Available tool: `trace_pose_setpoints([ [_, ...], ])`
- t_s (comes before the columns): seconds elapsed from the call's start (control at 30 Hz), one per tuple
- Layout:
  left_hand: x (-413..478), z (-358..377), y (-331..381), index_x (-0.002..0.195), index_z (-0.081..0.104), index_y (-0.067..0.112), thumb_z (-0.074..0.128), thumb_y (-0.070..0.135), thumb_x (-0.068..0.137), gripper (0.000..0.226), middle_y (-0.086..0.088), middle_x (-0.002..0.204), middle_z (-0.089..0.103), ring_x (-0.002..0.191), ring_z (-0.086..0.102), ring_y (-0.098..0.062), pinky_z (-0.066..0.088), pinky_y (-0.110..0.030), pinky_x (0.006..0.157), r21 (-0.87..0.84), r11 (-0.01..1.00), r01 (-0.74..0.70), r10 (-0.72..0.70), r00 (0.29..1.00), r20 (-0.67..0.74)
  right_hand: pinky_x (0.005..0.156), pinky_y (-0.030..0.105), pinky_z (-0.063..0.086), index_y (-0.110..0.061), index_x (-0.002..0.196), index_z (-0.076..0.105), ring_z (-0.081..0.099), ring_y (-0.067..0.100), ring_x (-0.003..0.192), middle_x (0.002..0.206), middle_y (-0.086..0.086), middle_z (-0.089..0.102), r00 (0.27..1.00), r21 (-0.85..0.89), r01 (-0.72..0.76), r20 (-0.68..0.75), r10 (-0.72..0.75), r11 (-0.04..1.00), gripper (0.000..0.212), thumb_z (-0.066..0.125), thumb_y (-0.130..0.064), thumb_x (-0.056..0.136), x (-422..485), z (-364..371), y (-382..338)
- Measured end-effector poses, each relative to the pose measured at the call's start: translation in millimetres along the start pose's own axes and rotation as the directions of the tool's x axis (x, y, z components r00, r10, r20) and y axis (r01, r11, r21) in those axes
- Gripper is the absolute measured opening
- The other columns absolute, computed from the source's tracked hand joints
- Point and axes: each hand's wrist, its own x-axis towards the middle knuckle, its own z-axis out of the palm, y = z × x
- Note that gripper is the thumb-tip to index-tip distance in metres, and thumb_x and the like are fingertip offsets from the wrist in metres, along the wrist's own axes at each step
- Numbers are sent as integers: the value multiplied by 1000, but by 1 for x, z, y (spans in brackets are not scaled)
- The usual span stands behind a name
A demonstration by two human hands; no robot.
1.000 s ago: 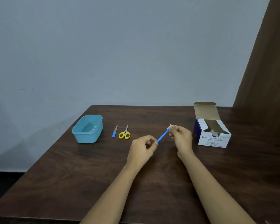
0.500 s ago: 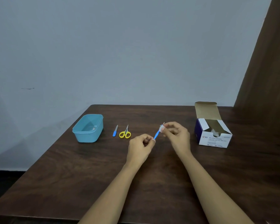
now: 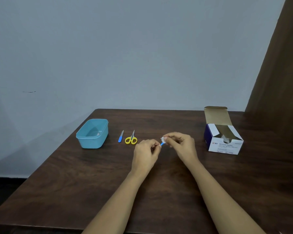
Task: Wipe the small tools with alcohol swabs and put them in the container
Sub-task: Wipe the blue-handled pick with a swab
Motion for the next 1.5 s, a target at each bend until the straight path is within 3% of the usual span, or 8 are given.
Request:
trace_pose_setpoints([
  [0.17,0,0,0,80,73,18,67,15,82,8,13,69,62,64,54,-4,48,-31,67,31,1000,0,2,998,-68,63,20,53,-14,91,77,68,7,70,75,-3,74,995,-28,75,66,-73,997,11,67,-10,88,1,0,1],
  [0.33,-1,1,2,82,73,19,65,15,84,9,18,69,57,67,57,-6,52,-43,73,21,1000,0,1,999,-36,61,16,51,-26,90,72,66,5,72,83,-4,74,994,66,-8,-105,15,998,14,65,-14,89,4,-10,2],
  [0.43,-2,1,3,82,73,18,65,15,85,9,17,70,58,67,56,-6,53,-43,72,17,1000,-7,8,999,-38,62,19,54,-29,88,71,66,8,74,83,-2,73,993,71,-10,-121,19,997,15,65,-15,89,3,-10,2],
  [0.63,-1,1,-1,84,72,17,65,19,87,8,15,70,57,65,55,-8,51,-44,70,4,1000,20,-20,997,-70,65,16,51,-12,93,76,66,5,70,77,-3,72,991,-54,117,74,-113,992,11,66,-8,89,-1,6,2],
  [0.97,-2,2,1,83,73,18,65,18,86,8,16,72,58,68,57,-7,53,-44,74,-10,1000,25,-25,999,-38,64,17,54,-31,86,70,67,2,73,82,-7,73,986,69,-1,-166,13,998,20,66,-11,88,6,-13,2],
  [1.07,-1,1,0,83,73,18,65,17,86,8,17,70,55,65,53,-5,52,-43,73,-2,1000,20,-20,998,-60,62,17,53,-22,88,72,66,6,72,83,-2,73,988,121,-8,-153,27,993,15,65,-9,89,5,-8,4],
  [1.3,0,2,-4,86,71,18,64,22,89,9,15,67,54,65,54,-9,50,-45,72,-6,998,65,-65,996,-59,73,27,55,-14,89,75,66,7,72,79,-5,72,990,-68,135,58,-131,989,13,65,-5,87,-2,14,1],
  [1.5,0,4,-2,83,72,18,63,18,88,10,19,63,50,61,49,-5,49,-42,71,-30,998,54,-55,996,-64,72,26,55,-19,90,74,67,5,78,83,-13,72,989,-64,138,-47,-141,988,14,65,-10,89,3,0,0],
])
